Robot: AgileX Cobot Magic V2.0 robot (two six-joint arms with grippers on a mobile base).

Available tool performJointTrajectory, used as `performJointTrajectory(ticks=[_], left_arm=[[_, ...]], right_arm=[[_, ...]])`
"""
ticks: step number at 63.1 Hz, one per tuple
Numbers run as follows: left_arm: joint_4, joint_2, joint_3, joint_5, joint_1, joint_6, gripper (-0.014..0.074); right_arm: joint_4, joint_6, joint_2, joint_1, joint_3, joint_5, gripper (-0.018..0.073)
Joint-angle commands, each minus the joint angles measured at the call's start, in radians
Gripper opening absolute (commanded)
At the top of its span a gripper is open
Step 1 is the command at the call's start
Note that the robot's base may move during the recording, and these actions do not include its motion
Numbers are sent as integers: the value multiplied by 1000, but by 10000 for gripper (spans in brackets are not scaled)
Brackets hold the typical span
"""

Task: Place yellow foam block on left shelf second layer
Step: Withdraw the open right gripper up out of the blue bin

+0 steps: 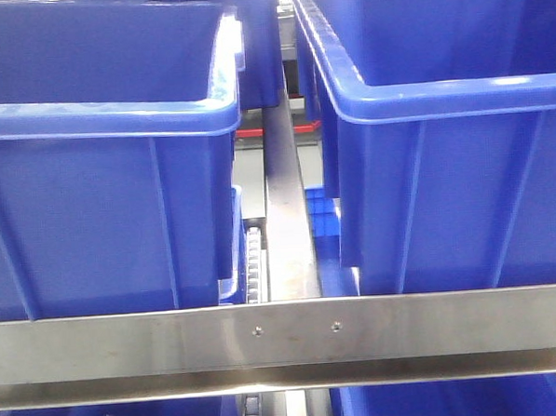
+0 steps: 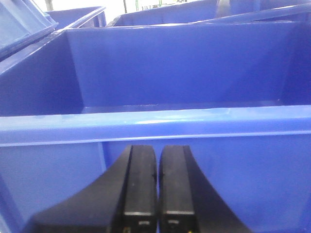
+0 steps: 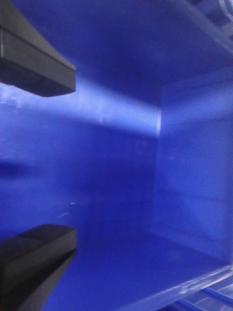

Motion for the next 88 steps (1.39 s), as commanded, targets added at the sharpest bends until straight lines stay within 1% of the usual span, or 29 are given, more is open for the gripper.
performJointTrajectory(ticks=[1,4,9,12,13,17,20,22,25,34,44,55,63,68,74,88], left_arm=[[-5,-20,24,-83,-4,-4,124],[-5,-20,24,-83,-4,-4,124],[-5,-20,24,-83,-4,-4,124],[-5,-20,24,-83,-4,-4,124],[-5,-20,24,-83,-4,-4,124],[-5,-20,24,-83,-4,-4,124],[-5,-20,24,-83,-4,-4,124],[-5,-20,24,-83,-4,-4,124],[-5,-20,24,-83,-4,-4,124],[-5,-20,24,-83,-4,-4,124],[-5,-20,24,-83,-4,-4,124],[-5,-20,24,-83,-4,-4,124],[-5,-20,24,-83,-4,-4,124],[-5,-20,24,-83,-4,-4,124],[-5,-20,24,-83,-4,-4,124],[-5,-20,24,-83,-4,-4,124]], right_arm=[[-7,-3,-16,-3,-59,-76,614],[-7,-3,-17,-3,-65,-76,589],[-7,-3,-26,-3,-68,-76,486],[-7,-3,-35,-3,-68,-72,391],[-7,-3,-39,-3,-68,-67,344],[-7,-3,-54,-3,-66,-48,209],[-7,-4,-67,-3,-60,-45,78],[-7,-5,-76,-3,-54,-46,38],[-7,-5,-93,-3,-38,-52,66],[-7,-5,-170,-3,42,-83,58],[-7,-5,-310,-3,190,-131,58],[-7,-5,-540,-3,384,-154,58],[-7,-4,-707,-3,482,-152,58],[-7,-4,-811,-3,523,-132,58],[-7,-4,-889,-3,553,-115,58],[-7,-4,-919,-3,581,-91,58]])
